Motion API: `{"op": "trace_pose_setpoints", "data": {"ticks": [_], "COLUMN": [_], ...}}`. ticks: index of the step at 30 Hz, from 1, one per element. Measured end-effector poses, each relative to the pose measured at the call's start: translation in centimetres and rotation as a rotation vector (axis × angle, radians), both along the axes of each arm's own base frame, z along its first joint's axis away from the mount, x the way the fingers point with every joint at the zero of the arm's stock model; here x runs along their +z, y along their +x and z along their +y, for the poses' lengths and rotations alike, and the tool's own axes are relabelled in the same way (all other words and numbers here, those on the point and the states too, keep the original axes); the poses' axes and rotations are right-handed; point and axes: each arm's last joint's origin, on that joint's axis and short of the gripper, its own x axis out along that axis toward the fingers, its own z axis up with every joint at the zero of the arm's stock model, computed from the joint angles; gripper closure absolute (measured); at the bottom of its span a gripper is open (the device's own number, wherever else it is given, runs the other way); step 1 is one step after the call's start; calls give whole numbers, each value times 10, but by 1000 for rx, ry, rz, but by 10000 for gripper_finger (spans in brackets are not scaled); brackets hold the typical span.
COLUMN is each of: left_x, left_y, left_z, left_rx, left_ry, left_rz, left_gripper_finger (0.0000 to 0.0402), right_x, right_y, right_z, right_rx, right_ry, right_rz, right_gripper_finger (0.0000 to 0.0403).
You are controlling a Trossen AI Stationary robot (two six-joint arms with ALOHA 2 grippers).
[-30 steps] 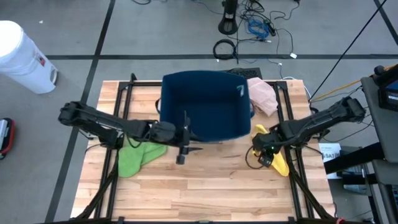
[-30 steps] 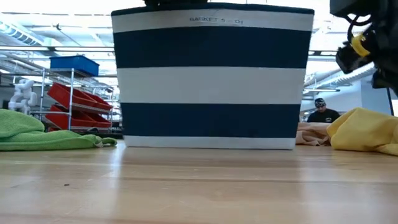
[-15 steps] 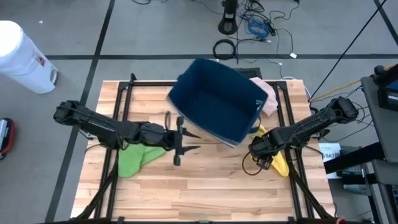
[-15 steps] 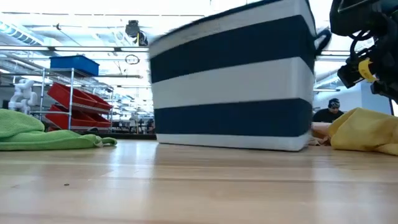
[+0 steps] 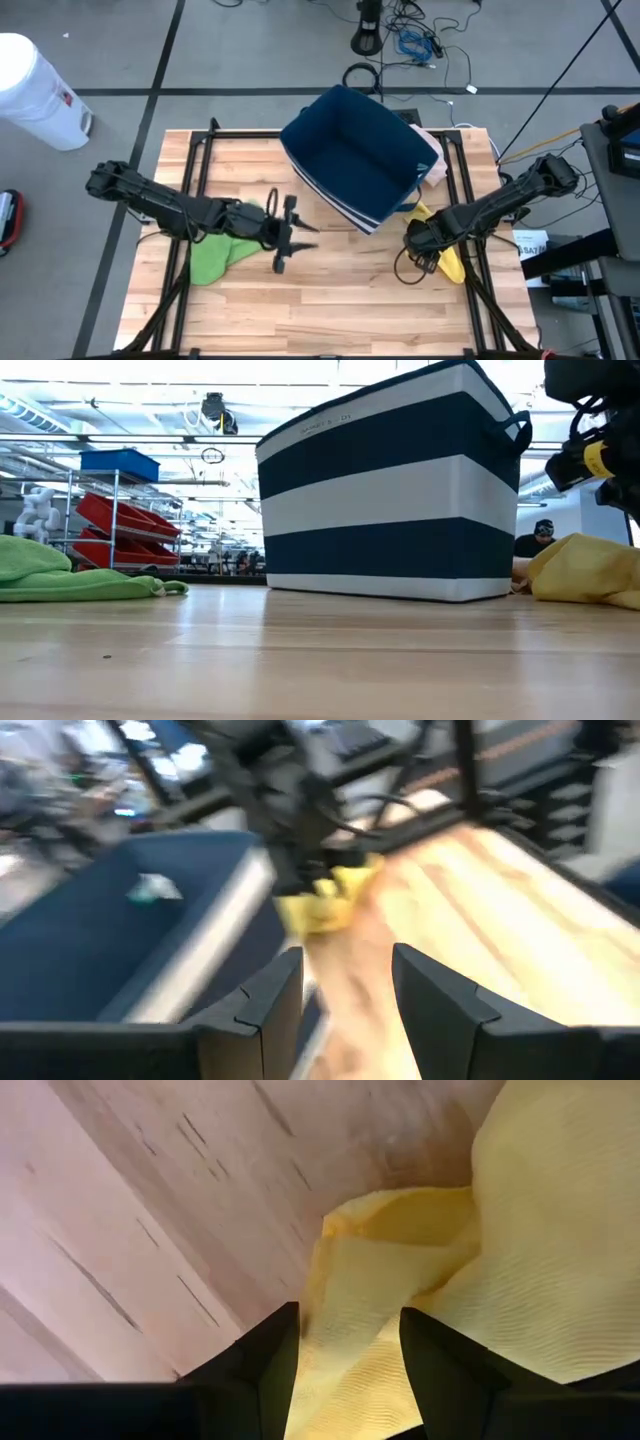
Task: Fold towel
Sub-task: Fold the yellow towel
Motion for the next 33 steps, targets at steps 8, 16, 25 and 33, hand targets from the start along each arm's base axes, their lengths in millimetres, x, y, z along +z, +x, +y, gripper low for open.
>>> {"op": "trace_pose_setpoints", "data": {"ticks": [8, 16, 25, 33], "left_x": [-35, -80, -94, -101], "left_y": [16, 54, 72, 68], "left_z": [-23, -42, -51, -76], "left_rx": [-74, -95, -109, -135], "left_ry": [-64, -79, -134, 6], "left_rz": [142, 79, -76, -150], "left_gripper_finger": [239, 239, 239, 239], "right_x": [0, 1, 47, 88], "right_y": [-1, 3, 27, 43], "right_z": [3, 13, 35, 42], "right_rx": [9, 88, 181, 258], "right_ry": [-59, 3, 96, 73], "right_rz": [-24, -92, -526, -753], "right_gripper_finger": [271, 388, 400, 402]}}
